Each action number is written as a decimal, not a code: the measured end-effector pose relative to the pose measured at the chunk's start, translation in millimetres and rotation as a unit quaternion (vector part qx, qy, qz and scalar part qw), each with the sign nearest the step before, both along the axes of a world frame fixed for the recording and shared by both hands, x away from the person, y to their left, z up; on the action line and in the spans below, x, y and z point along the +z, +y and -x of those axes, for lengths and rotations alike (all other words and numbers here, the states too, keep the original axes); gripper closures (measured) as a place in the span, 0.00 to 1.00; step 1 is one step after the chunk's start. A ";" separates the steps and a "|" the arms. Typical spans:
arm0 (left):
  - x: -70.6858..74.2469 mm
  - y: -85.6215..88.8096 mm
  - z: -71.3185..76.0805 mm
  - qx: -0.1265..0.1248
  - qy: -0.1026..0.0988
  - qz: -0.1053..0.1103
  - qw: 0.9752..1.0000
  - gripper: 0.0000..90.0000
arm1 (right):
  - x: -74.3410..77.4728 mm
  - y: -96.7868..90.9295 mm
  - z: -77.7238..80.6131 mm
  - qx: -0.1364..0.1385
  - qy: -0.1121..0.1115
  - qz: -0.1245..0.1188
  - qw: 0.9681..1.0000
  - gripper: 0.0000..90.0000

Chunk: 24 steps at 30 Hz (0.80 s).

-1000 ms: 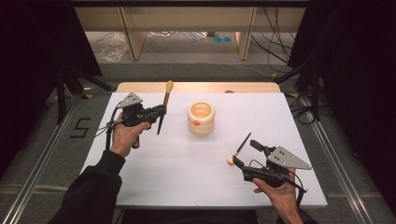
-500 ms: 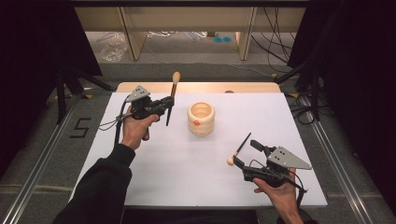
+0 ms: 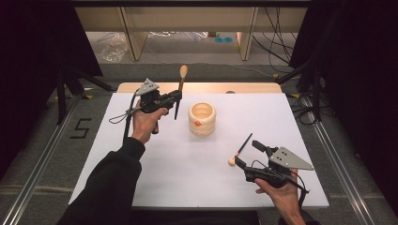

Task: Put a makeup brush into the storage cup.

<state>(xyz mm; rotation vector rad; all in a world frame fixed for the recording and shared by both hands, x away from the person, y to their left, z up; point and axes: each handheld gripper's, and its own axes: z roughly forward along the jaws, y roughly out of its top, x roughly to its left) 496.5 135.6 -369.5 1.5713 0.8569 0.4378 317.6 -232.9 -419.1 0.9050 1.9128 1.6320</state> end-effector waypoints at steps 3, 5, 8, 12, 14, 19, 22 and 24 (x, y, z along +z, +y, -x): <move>0.5 -2.7 -2.8 0.003 -0.001 0.006 1.000 0.87 | -0.4 0.0 -0.3 -0.005 -0.003 0.000 1.000 0.19; 0.7 -4.4 -5.1 0.003 -0.002 0.009 1.000 0.87 | -0.3 0.0 -0.2 -0.004 -0.002 0.000 1.000 0.19; 1.0 -7.3 -8.2 0.002 -0.003 0.021 1.000 0.87 | 0.0 -0.4 0.3 -0.003 0.001 0.001 1.000 0.19; -0.7 -11.3 -12.8 0.004 -0.005 0.024 1.000 0.87 | 0.1 -0.8 0.3 -0.004 0.004 0.002 1.000 0.19; -2.7 -13.6 -15.1 0.008 -0.003 0.027 1.000 0.87 | 0.1 -1.0 0.2 -0.003 0.003 0.002 1.000 0.19; -3.7 -20.9 -19.1 0.004 -0.004 0.029 1.000 0.87 | -0.3 -1.0 -0.1 -0.004 0.001 -0.001 1.000 0.19; -1.0 -26.7 -20.9 0.002 -0.008 0.028 1.000 0.87 | -0.8 -1.0 -0.8 0.000 0.002 -0.005 1.000 0.19; 0.5 -31.1 -22.3 0.001 -0.012 0.030 0.999 0.87 | -1.2 -0.7 -1.2 0.001 0.000 -0.009 1.000 0.19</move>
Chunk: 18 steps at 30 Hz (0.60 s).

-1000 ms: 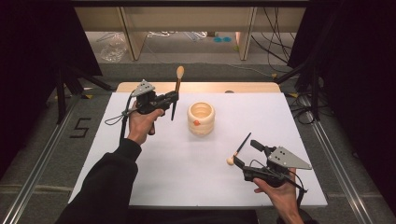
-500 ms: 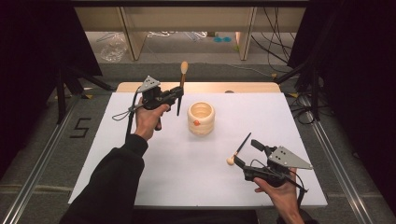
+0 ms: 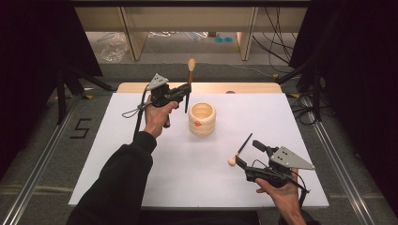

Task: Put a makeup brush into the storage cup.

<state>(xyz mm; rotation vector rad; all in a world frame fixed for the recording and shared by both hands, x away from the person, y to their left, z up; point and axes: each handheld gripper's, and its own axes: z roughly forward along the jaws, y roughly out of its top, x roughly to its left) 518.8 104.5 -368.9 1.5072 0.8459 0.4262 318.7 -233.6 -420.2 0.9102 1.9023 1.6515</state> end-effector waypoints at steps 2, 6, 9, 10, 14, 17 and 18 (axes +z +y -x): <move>0.9 -5.9 -1.3 -0.004 -0.003 0.002 1.000 0.87 | 0.0 0.0 0.1 0.000 0.000 0.000 1.000 0.19; -0.6 -15.9 -4.9 -0.008 0.000 -0.001 1.000 0.87 | 0.3 -1.1 0.2 -0.003 0.000 0.005 1.000 0.19; -1.5 -22.9 -7.7 -0.008 -0.003 -0.006 1.000 0.87 | 0.1 -0.9 0.2 -0.001 0.000 0.002 1.000 0.19; -1.9 -25.0 -8.5 -0.009 -0.001 -0.004 1.000 0.87 | 0.3 -1.2 0.4 -0.002 -0.001 0.004 1.000 0.19; -4.4 -31.7 -12.3 -0.009 -0.001 -0.004 1.000 0.87 | 1.5 -2.5 1.8 -0.005 0.008 0.016 1.000 0.19; -7.6 -34.3 -13.8 -0.008 0.002 -0.006 1.000 0.87 | 1.5 -2.6 2.0 -0.005 0.007 0.016 1.000 0.19; -8.9 -34.8 -14.8 -0.006 0.001 -0.006 1.000 0.87 | 1.5 -2.6 2.1 -0.005 0.007 0.016 1.000 0.19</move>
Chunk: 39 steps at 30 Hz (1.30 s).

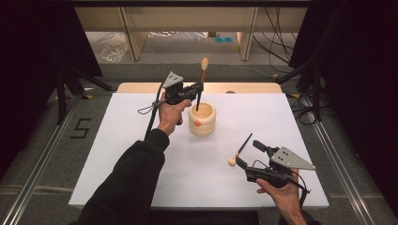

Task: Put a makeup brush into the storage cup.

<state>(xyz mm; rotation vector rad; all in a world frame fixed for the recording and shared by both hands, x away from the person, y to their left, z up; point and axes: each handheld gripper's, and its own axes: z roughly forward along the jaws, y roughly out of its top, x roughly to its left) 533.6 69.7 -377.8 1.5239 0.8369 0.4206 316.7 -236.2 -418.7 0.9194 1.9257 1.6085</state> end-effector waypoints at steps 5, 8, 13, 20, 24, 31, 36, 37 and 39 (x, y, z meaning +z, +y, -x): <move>-2.9 -2.4 -1.8 0.001 0.001 -0.001 1.000 0.87 | -0.1 0.0 -0.2 0.001 0.000 0.000 1.000 0.19; -4.7 -3.1 -2.7 0.003 0.000 -0.003 1.000 0.87 | -1.3 1.4 -1.1 -0.005 -0.012 -0.010 1.000 0.19; -7.8 -5.4 -3.5 0.002 0.000 -0.012 1.000 0.87 | -0.3 0.4 -0.4 0.005 -0.002 -0.003 1.000 0.19; -16.2 -7.9 -5.2 0.004 0.007 -0.014 1.000 0.87 | -0.3 0.5 -0.3 0.005 -0.002 -0.003 1.000 0.19; -20.4 -9.2 -5.6 0.003 0.010 -0.017 1.000 0.87 | -0.4 0.4 -0.3 0.006 -0.003 -0.003 1.000 0.19; -26.8 -9.9 -6.0 0.001 0.015 -0.023 1.000 0.87 | -0.4 0.5 -0.2 0.007 -0.002 -0.003 1.000 0.19; -30.0 -8.8 -7.1 0.004 0.021 -0.021 1.000 0.87 | -0.4 0.5 -0.2 0.007 -0.001 -0.003 1.000 0.19; -30.6 -8.5 -7.4 0.002 0.021 -0.023 1.000 0.87 | -0.4 0.5 -0.2 0.007 -0.001 -0.003 1.000 0.19; -31.7 -8.3 -7.4 0.001 0.023 -0.027 0.999 0.87 | -0.4 0.4 -0.3 0.007 -0.001 -0.003 1.000 0.19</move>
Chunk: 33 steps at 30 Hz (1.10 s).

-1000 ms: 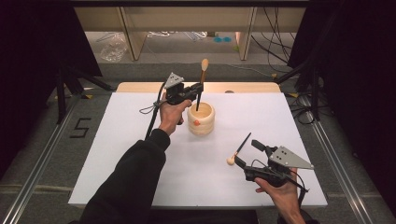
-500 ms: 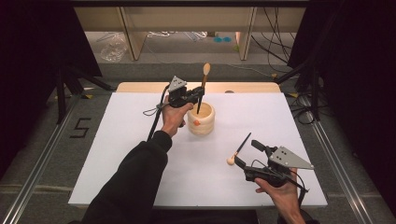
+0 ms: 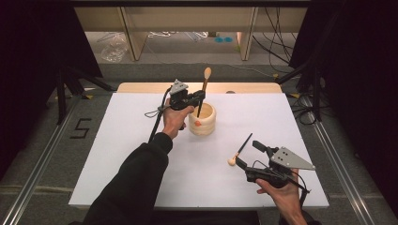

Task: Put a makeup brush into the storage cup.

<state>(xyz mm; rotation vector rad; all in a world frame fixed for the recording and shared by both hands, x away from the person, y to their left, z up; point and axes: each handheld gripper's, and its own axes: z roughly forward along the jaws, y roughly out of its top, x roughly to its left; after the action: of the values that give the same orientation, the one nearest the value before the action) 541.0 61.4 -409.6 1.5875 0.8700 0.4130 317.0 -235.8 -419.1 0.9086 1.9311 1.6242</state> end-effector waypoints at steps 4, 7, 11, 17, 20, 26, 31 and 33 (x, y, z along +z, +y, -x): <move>-3.2 -0.6 -0.3 -0.002 0.005 -0.005 1.000 0.87 | 0.0 0.0 0.0 0.000 0.000 0.000 1.000 0.20; -5.7 -0.1 -0.8 -0.001 0.010 -0.009 1.000 0.87 | 0.1 -0.1 0.1 0.001 0.001 0.001 1.000 0.19; -7.5 0.4 -1.2 -0.001 0.013 -0.016 1.000 0.87 | -0.1 -0.3 -0.2 0.003 0.000 -0.001 1.000 0.19; -8.5 1.6 -1.2 -0.002 0.025 -0.022 0.999 0.83 | -0.7 0.2 -0.8 -0.002 -0.005 -0.005 1.000 0.19; -8.4 1.6 -0.1 0.007 0.026 -0.034 0.999 0.66 | -0.8 0.2 -0.9 -0.001 -0.006 -0.005 1.000 0.20; -3.0 6.3 3.4 0.023 0.030 -0.040 0.998 0.43 | -0.7 0.1 -0.9 -0.003 -0.007 -0.005 1.000 0.19; 2.8 16.7 8.6 0.028 0.030 -0.044 0.998 0.35 | -0.3 -0.3 -0.5 -0.004 -0.003 -0.001 1.000 0.19; 5.2 21.7 11.7 0.032 0.027 -0.048 0.998 0.33 | -0.8 0.0 -1.0 -0.003 -0.006 -0.004 1.000 0.19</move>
<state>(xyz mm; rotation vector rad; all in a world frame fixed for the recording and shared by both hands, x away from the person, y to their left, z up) 529.3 83.1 -404.3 1.6694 0.9559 0.4651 317.9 -235.7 -419.9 0.9048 1.9133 1.6319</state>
